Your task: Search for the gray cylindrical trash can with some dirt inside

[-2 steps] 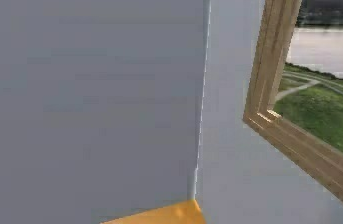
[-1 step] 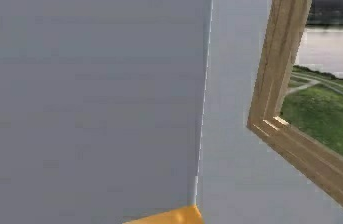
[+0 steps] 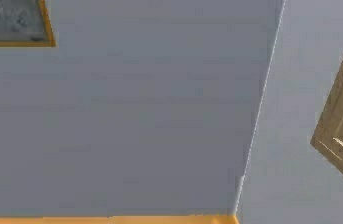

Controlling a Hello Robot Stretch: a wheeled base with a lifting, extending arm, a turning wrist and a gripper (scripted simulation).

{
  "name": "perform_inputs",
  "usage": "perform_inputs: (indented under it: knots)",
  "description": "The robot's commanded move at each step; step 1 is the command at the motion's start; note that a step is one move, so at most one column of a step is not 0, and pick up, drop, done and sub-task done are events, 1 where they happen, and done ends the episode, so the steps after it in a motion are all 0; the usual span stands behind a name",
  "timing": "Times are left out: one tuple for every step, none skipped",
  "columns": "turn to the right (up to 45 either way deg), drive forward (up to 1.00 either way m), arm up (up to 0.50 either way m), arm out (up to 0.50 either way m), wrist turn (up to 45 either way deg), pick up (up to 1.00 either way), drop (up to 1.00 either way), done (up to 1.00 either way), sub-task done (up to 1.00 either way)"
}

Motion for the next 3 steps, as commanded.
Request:
perform_inputs:
  knots:
    - [0.0,0.45,0.00,0.00,0.0,0.00,0.00,0.00,0.00]
    - [-42.0,0.00,0.00,0.00,0.0,0.00,0.00,0.00,0.00]
    - [0.0,0.40,0.00,0.00,0.0,0.00,0.00,0.00,0.00]
